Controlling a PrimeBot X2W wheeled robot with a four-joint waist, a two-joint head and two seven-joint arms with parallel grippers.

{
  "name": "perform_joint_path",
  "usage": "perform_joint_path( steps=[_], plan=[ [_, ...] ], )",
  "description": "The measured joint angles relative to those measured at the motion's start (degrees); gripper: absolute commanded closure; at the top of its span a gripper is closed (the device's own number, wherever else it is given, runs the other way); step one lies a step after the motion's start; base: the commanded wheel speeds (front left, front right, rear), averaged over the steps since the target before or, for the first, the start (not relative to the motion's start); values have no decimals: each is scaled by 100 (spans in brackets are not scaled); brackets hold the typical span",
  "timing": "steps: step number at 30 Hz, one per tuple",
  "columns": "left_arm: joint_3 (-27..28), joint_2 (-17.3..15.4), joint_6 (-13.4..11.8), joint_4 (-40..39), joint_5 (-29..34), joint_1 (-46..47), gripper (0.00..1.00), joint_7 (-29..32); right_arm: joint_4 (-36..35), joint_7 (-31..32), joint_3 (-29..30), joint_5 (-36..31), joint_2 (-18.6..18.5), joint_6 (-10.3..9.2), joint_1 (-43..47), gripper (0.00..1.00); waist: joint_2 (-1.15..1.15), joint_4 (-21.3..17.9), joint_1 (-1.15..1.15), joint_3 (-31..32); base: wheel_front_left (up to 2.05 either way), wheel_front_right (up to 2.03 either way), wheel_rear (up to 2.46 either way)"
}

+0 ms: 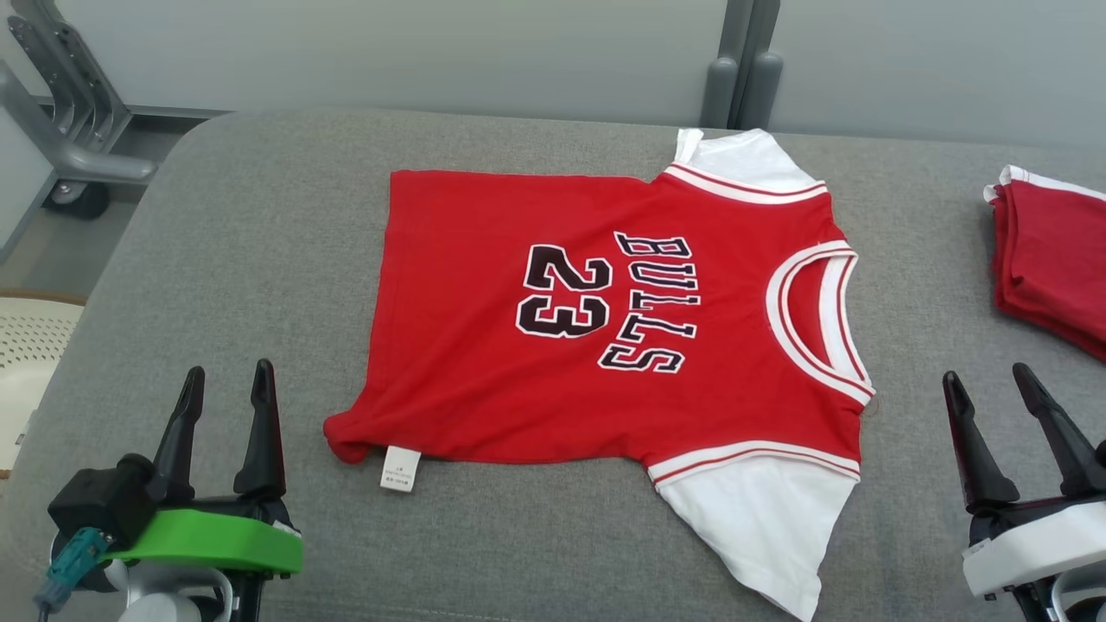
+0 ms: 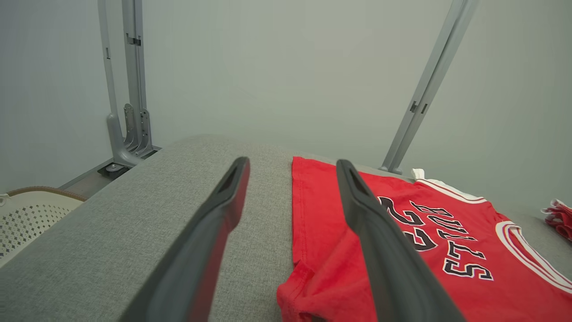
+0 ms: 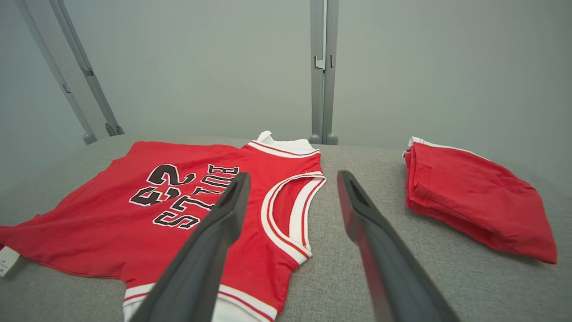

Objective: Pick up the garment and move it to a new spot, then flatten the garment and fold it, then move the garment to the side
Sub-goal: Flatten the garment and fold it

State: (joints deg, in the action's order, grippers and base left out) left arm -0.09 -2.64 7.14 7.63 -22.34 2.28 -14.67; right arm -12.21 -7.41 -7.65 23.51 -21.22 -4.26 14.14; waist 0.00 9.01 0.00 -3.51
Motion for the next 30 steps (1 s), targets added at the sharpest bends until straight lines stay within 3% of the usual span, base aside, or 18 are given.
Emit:
perform_joint_path(
  steps=[10, 30],
  plan=[
    [-221, -7, 0, -81, 185, -599, 0, 0, 561, -372, 35, -347, 26, -99, 74, 0, 0, -18, 0, 399, 0, 0, 0],
    [-555, -56, 0, -104, 134, -695, 0, 0, 1271, -553, 77, -443, 155, -142, 140, 0, 0, -691, 0, 435, 0, 0, 0]
  ],
)
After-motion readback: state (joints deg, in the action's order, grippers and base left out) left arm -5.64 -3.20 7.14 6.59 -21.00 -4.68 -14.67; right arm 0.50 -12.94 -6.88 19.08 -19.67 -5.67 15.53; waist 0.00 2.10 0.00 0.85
